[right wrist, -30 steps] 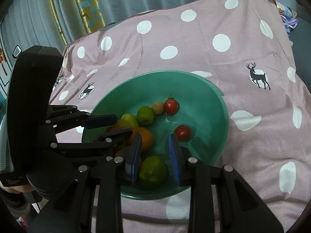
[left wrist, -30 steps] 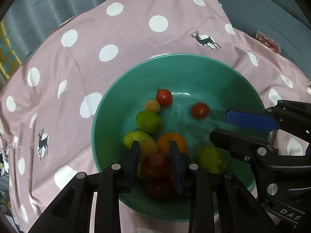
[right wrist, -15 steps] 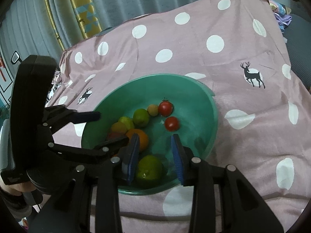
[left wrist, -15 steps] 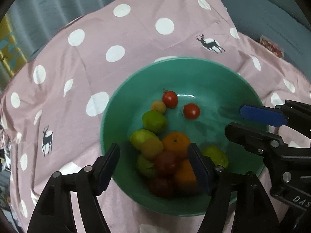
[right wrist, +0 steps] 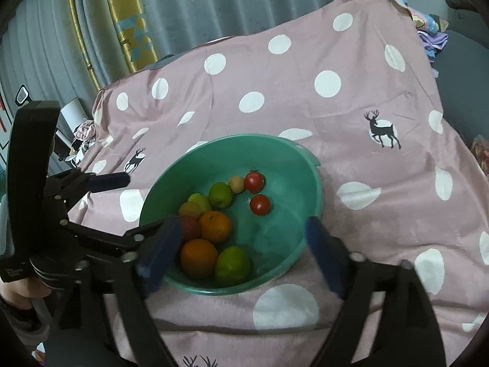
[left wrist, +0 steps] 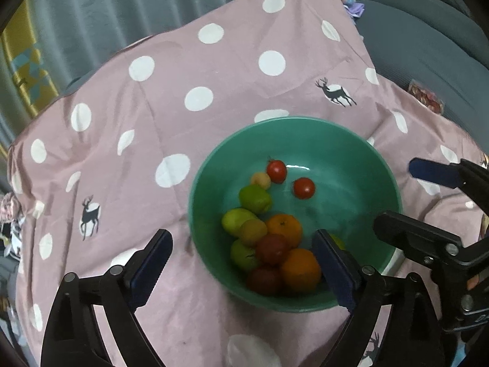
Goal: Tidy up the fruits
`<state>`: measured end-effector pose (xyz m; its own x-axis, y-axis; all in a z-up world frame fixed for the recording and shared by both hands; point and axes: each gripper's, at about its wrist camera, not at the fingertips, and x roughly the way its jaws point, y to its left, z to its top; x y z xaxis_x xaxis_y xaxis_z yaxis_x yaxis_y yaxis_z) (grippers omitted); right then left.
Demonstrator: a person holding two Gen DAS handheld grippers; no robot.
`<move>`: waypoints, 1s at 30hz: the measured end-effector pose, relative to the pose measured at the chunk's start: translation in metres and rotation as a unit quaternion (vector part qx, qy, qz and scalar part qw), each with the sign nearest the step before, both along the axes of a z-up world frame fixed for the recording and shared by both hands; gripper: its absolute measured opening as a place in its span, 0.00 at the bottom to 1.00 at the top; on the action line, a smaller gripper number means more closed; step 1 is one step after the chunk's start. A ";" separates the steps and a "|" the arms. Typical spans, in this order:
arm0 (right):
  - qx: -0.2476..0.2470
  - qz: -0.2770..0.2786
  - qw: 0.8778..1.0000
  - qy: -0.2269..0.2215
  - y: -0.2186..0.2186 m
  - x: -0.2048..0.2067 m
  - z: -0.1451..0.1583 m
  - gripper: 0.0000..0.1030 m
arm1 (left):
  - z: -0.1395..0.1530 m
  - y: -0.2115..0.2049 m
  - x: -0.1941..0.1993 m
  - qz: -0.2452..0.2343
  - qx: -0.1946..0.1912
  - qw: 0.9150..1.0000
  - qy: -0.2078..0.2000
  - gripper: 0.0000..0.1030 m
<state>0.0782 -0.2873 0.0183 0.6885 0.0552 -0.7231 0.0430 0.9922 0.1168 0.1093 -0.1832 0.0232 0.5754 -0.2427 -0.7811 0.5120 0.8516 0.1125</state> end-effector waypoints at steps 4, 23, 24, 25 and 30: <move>-0.011 -0.005 1.000 0.000 0.003 -0.002 0.008 0.97 | 0.006 0.008 -0.003 0.028 0.008 1.000 -0.003 0.94; -0.069 0.019 0.997 0.024 0.023 -0.021 0.029 1.00 | 0.034 0.027 -0.022 0.084 0.006 0.996 -0.015 0.99; -0.070 0.020 0.997 0.024 0.024 -0.022 0.031 1.00 | 0.036 0.028 -0.023 0.084 0.004 0.996 -0.016 0.99; -0.071 0.021 0.997 0.024 0.025 -0.022 0.032 1.00 | 0.037 0.028 -0.023 0.084 0.004 0.996 -0.017 0.99; -0.078 0.025 0.996 0.022 0.031 -0.024 0.038 1.00 | 0.044 0.033 -0.026 0.090 0.002 0.996 -0.021 0.99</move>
